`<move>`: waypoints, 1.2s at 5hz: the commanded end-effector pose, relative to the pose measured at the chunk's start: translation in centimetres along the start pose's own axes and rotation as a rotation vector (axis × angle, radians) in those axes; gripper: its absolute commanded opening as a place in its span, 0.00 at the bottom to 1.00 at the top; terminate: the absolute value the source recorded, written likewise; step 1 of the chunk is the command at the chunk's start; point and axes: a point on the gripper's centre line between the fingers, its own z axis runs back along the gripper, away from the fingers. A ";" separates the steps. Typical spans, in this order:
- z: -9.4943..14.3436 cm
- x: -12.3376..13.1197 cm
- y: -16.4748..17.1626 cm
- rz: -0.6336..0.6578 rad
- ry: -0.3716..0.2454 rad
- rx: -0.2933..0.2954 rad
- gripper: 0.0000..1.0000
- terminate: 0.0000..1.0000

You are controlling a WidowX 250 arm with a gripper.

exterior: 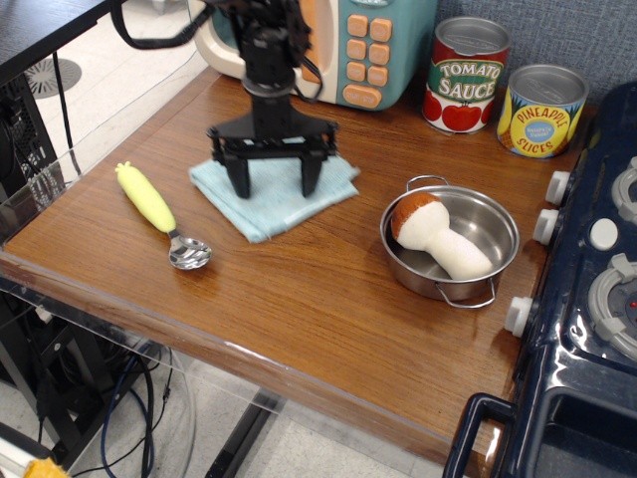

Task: Move the blue towel between the spoon and pot

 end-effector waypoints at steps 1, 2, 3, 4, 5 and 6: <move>3.2 -6.9 -1.5 -0.141 0.005 -0.032 1.00 0.00; 4.0 -9.1 -2.0 -0.198 0.017 -0.033 1.00 0.00; 4.3 -10.7 -2.1 -0.240 0.022 -0.039 1.00 0.00; 4.4 -10.6 -2.1 -0.244 0.013 -0.025 1.00 0.00; 5.0 -10.1 -2.0 -0.241 -0.010 -0.025 1.00 0.00; 7.4 -9.7 -2.2 -0.253 -0.067 -0.040 1.00 0.00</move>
